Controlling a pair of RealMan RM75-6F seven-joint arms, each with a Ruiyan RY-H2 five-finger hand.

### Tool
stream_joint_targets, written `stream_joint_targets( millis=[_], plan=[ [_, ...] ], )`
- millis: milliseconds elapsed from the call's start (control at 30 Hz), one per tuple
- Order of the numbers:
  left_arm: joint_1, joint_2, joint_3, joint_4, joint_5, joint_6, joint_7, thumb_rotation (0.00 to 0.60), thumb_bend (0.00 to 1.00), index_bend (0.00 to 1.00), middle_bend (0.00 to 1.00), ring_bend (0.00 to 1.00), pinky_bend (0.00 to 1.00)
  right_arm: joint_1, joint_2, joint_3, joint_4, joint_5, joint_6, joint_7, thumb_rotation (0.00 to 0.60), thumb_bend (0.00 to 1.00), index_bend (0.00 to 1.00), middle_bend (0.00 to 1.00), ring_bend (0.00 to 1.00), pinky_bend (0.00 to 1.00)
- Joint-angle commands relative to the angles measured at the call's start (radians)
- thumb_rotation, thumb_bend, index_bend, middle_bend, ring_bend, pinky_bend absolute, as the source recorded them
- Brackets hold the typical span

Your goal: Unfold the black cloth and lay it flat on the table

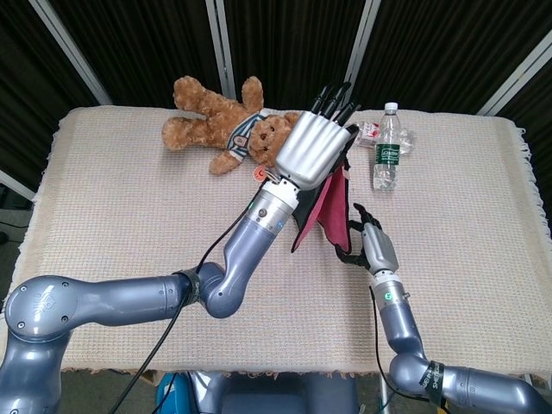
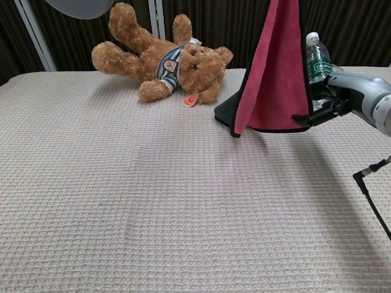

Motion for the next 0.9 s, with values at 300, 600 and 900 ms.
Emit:
stream_joint_targets(
  millis=[300, 600, 900],
  plan=[
    [0.017, 0.014, 0.014, -0.016, 0.007, 0.008, -0.003, 0.6, 0.5, 0.6, 0.19, 0.0, 0.0, -0.011, 0.01, -0.01, 0.001, -0.012, -0.015, 0.012, 0.6, 0.58, 0.65, 0.14, 0.0, 0.0],
    [0.085, 0.062, 0.029, -0.083, 0.024, 0.025, -0.062, 0.6, 0.5, 0.6, 0.19, 0.0, 0.0, -0.032, 0.069, 0.027, -0.016, -0.063, -0.004, 0.061, 0.6, 0.59, 0.66, 0.14, 0.0, 0.0],
    [0.202, 0.137, 0.055, -0.185, 0.057, 0.058, -0.171, 0.6, 0.5, 0.6, 0.2, 0.0, 0.0, -0.011, 0.162, 0.142, -0.049, -0.082, 0.017, 0.076, 0.6, 0.59, 0.66, 0.15, 0.02, 0.0]
  ],
)
